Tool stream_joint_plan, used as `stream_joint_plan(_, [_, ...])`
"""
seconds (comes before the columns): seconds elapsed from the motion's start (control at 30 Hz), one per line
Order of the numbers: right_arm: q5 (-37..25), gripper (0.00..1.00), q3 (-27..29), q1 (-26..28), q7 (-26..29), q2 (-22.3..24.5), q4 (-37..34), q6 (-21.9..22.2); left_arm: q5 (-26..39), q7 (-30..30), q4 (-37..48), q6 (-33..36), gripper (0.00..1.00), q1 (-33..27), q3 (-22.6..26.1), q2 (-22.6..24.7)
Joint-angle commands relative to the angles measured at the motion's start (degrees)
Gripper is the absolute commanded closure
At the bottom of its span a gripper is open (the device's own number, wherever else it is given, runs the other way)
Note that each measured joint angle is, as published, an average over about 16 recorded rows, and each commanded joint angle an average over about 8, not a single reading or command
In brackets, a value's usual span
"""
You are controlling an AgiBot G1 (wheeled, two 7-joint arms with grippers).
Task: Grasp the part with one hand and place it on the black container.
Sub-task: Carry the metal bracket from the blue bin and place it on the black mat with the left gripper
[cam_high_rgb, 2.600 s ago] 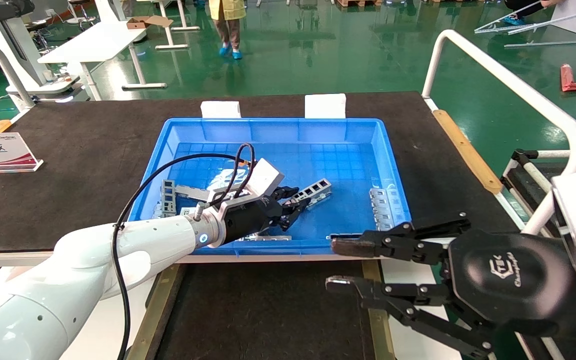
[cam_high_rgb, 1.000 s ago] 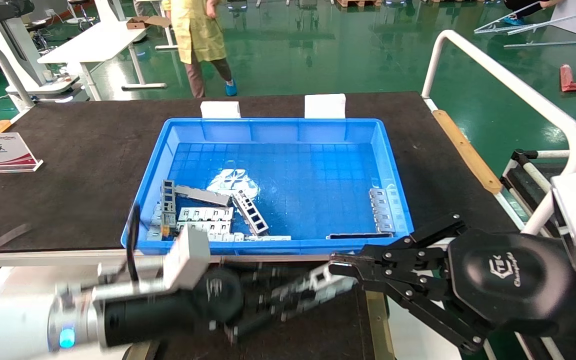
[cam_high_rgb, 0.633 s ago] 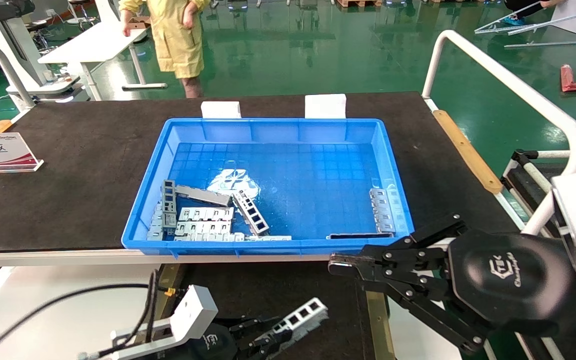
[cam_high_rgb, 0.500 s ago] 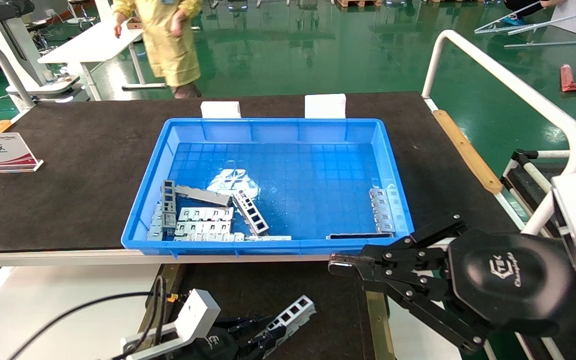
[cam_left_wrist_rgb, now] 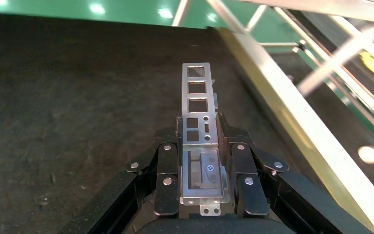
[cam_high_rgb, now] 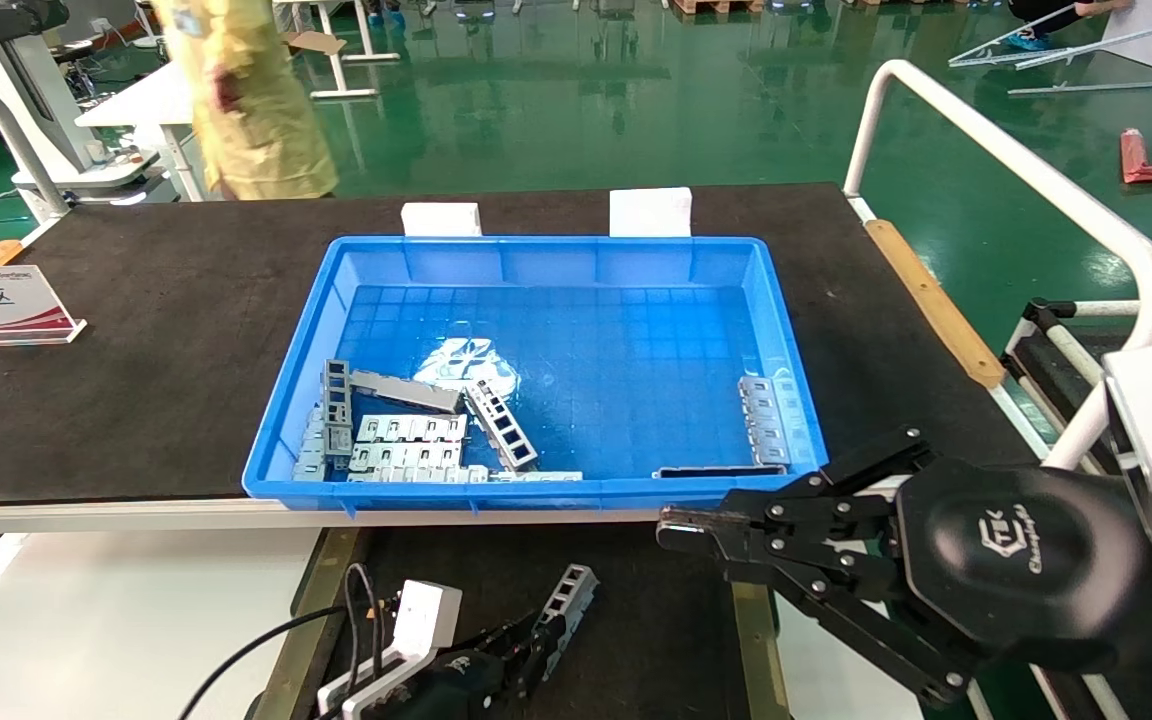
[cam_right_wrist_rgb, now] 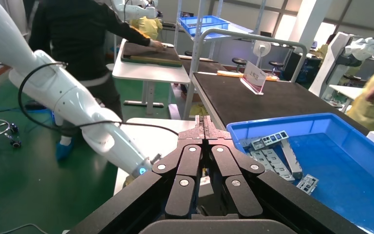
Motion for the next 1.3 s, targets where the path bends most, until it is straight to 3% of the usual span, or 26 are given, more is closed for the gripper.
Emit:
stream_joint_plan(0.03, [0.00, 1.00, 0.00, 0.00, 0.00, 0.00, 0.00, 0.00, -0.52, -0.35, 1.10, -2.49, 1.00, 0.44, -0.52, 2.02])
stream_joint_plan(0.33, [0.01, 1.00, -0.02, 0.00, -0.01, 0.01, 0.00, 0.01, -1.56, -1.34, 7.16, -9.48, 1.00, -0.09, -2.78, 10.33])
stream_joint_plan(0.7, [0.02, 1.00, -0.03, 0.01, -0.02, 0.01, 0.00, 0.01, -1.22, -1.71, 10.66, -12.71, 1.00, 0.25, -5.84, 14.60])
stream_joint_plan(0.77, [0.02, 0.90, -0.03, 0.01, -0.02, 0.01, 0.00, 0.01, -1.13, -1.77, 11.08, -12.99, 0.97, 0.36, -6.26, 15.06])
stream_joint_plan(0.83, [0.03, 0.65, -0.04, 0.01, -0.02, 0.01, 0.00, 0.02, -1.03, -1.83, 11.42, -13.18, 0.83, 0.47, -6.62, 15.47])
stream_joint_plan(1.0, [0.03, 0.05, -0.04, 0.01, -0.02, 0.02, 0.00, 0.02, -0.95, -2.07, 11.99, -13.55, 0.20, 0.75, -7.36, 16.21])
stream_joint_plan(1.07, [0.03, 0.00, -0.05, 0.01, -0.02, 0.02, 0.00, 0.02, -0.92, -2.14, 12.07, -13.67, 0.03, 0.85, -7.56, 16.40])
stream_joint_plan(1.1, [0.03, 0.00, -0.05, 0.01, -0.02, 0.02, 0.00, 0.02, -0.90, -2.17, 12.08, -13.72, 0.00, 0.91, -7.65, 16.48])
stream_joint_plan(1.3, [0.04, 0.00, -0.06, 0.01, -0.03, 0.02, 0.00, 0.02, -0.65, -2.22, 11.70, -13.87, 0.00, 1.30, -7.98, 16.77])
